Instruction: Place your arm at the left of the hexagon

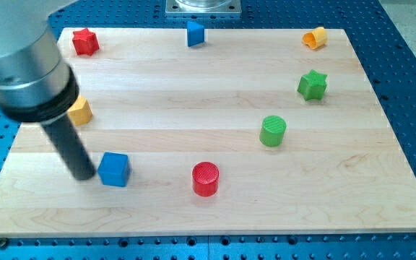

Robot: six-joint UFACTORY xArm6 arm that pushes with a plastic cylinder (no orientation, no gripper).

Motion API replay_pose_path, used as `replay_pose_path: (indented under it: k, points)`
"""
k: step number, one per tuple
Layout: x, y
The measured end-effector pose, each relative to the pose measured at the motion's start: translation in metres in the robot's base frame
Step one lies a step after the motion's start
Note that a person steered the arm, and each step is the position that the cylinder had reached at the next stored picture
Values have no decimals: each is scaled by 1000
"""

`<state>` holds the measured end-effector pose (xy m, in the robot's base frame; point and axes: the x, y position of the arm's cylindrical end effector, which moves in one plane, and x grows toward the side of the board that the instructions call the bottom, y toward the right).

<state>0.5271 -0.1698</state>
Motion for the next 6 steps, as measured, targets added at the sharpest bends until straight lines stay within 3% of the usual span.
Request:
replay_pose_path:
  k: [1,2,3,4,5,6]
  points:
    - [40,-46]
    - [77,2]
    - [24,41]
    - [20,16]
    - [75,-52]
    - [10,-118]
